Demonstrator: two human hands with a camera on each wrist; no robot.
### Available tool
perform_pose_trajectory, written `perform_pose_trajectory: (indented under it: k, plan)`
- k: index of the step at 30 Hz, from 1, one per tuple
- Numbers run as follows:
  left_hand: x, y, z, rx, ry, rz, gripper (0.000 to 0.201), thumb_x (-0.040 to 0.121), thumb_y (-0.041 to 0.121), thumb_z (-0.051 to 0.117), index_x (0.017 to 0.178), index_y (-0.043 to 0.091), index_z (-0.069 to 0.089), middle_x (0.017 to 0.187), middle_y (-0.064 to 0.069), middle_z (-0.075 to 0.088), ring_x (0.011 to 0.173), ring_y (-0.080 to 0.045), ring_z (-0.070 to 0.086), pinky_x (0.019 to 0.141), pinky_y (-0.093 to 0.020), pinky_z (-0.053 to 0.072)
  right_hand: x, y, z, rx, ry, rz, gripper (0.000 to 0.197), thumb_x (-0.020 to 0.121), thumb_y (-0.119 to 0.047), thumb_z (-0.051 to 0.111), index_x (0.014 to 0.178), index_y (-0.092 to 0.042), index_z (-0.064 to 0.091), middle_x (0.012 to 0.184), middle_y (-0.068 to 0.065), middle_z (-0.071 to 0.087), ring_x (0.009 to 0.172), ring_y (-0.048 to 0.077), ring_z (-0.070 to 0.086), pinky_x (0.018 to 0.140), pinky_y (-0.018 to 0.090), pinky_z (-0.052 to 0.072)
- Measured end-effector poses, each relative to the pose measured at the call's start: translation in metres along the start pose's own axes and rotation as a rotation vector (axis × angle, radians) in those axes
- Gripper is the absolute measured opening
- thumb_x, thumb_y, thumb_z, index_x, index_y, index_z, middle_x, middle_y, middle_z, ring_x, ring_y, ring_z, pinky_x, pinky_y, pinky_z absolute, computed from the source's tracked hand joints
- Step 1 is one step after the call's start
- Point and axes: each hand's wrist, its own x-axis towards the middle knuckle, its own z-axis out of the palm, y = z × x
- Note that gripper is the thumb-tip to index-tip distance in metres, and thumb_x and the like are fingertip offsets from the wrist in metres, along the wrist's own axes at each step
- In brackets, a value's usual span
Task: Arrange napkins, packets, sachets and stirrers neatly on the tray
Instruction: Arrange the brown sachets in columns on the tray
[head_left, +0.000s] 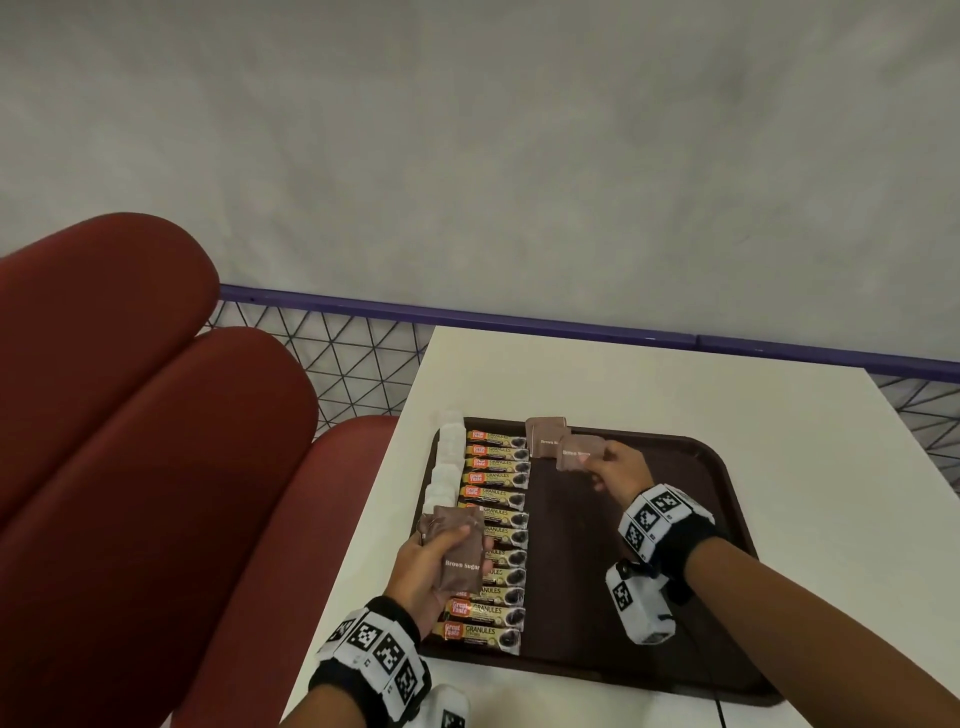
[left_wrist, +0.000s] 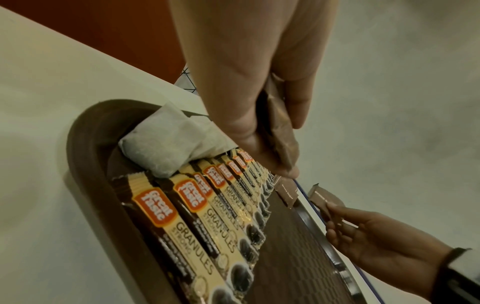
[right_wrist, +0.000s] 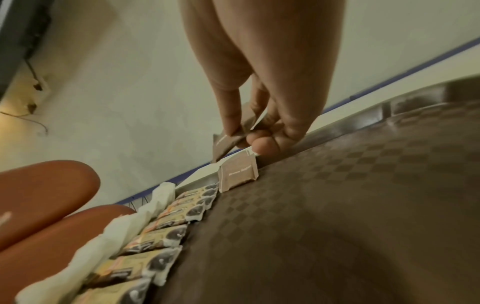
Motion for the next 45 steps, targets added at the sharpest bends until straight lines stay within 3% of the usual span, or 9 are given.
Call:
perform_pose_trajectory:
  k: [6, 9, 12, 16, 21, 25, 29, 40, 45]
  plan:
    - [0.001, 0.004, -0.004, -0.05, -0.043, -0.04, 0.049, 0.078, 0.009, 0.057, 0.125, -0.002, 0.051, 0.093, -0.025, 0.063, 0.071, -0.031, 0.062, 0.056, -0.032, 0.056, 0.019, -0.004, 0.023, -0.096, 0.042, -0.003, 0.014, 0.078, -0.002, 0.066, 0.088, -0.006, 0.058, 0.085, 0.012, 0.06, 0.074, 0.024, 0.055, 0.07, 0.032, 0.045]
    - [0.004, 0.005, -0.007, -0.073, -0.074, -0.045, 0.053, 0.074, 0.007, 0.055, 0.126, -0.003, 0.049, 0.097, -0.025, 0.061, 0.076, -0.031, 0.061, 0.063, -0.034, 0.056, 0.026, -0.004, 0.032, -0.141, 0.061, 0.003, 0.015, 0.08, -0.001, 0.063, 0.094, 0.0, 0.058, 0.088, 0.011, 0.056, 0.08, 0.022, 0.051, 0.069, 0.026, 0.038]
    - [0.006, 0.006, -0.011, -0.086, -0.087, -0.041, 0.056, 0.072, 0.003, 0.052, 0.127, -0.004, 0.048, 0.102, -0.027, 0.058, 0.083, -0.032, 0.06, 0.067, -0.036, 0.056, 0.032, -0.003, 0.038, -0.198, 0.071, 0.026, 0.01, 0.084, -0.003, 0.059, 0.087, -0.008, 0.051, 0.092, 0.012, 0.054, 0.08, 0.022, 0.049, 0.062, 0.025, 0.036]
    - [0.005, 0.009, -0.014, -0.053, -0.075, -0.036, 0.057, 0.067, 0.002, 0.054, 0.124, -0.005, 0.051, 0.108, -0.031, 0.059, 0.085, -0.034, 0.06, 0.068, -0.037, 0.057, 0.037, 0.001, 0.045, -0.262, 0.087, 0.016, 0.013, 0.085, -0.003, 0.058, 0.086, -0.008, 0.046, 0.098, 0.018, 0.056, 0.081, 0.024, 0.05, 0.067, 0.027, 0.037]
    - [0.009, 0.008, -0.019, -0.015, -0.016, -0.031, 0.034, 0.087, -0.005, 0.046, 0.12, -0.007, 0.054, 0.115, -0.035, 0.06, 0.086, -0.038, 0.064, 0.078, -0.041, 0.054, 0.04, 0.002, 0.049, -0.402, 0.113, -0.015, 0.024, 0.082, -0.013, 0.067, 0.085, -0.009, 0.044, 0.111, 0.019, 0.057, 0.101, 0.034, 0.057, 0.078, 0.035, 0.044]
    - [0.009, 0.008, -0.015, 0.03, 0.032, -0.025, 0.032, 0.088, -0.001, 0.053, 0.12, -0.004, 0.054, 0.114, -0.031, 0.062, 0.09, -0.036, 0.065, 0.069, -0.038, 0.058, 0.04, 0.002, 0.047, -0.346, 0.129, 0.001, 0.027, 0.079, -0.013, 0.071, 0.089, -0.007, 0.046, 0.114, 0.019, 0.053, 0.102, 0.035, 0.056, 0.081, 0.036, 0.045]
    - [0.005, 0.008, -0.009, 0.067, 0.081, -0.017, 0.032, 0.086, 0.004, 0.06, 0.118, 0.002, 0.056, 0.113, -0.025, 0.064, 0.094, -0.035, 0.065, 0.056, -0.034, 0.059, 0.034, 0.002, 0.041, -0.313, 0.126, 0.008, 0.043, 0.079, -0.02, 0.072, 0.109, -0.001, 0.048, 0.118, 0.019, 0.049, 0.107, 0.034, 0.053, 0.088, 0.039, 0.045]
    - [-0.006, 0.002, 0.014, 0.097, 0.108, 0.045, 0.028, 0.083, 0.005, 0.065, 0.111, 0.007, 0.058, 0.106, -0.022, 0.067, 0.081, -0.034, 0.068, 0.051, -0.031, 0.058, -0.04, -0.001, 0.03, -0.134, -0.173, -0.192, 0.019, 0.086, -0.018, 0.063, 0.077, -0.02, 0.047, 0.083, -0.002, 0.054, 0.082, 0.014, 0.05, 0.064, 0.014, 0.038]
    - [-0.009, -0.003, 0.021, 0.119, 0.105, 0.073, 0.031, 0.083, 0.007, 0.065, 0.113, 0.005, 0.057, 0.107, -0.021, 0.067, 0.084, -0.033, 0.068, 0.051, -0.029, 0.057, -0.078, -0.009, 0.031, -0.003, -0.465, -0.17, 0.016, 0.086, -0.025, 0.064, 0.086, -0.017, 0.05, 0.079, -0.004, 0.053, 0.066, 0.008, 0.049, 0.054, 0.014, 0.042]
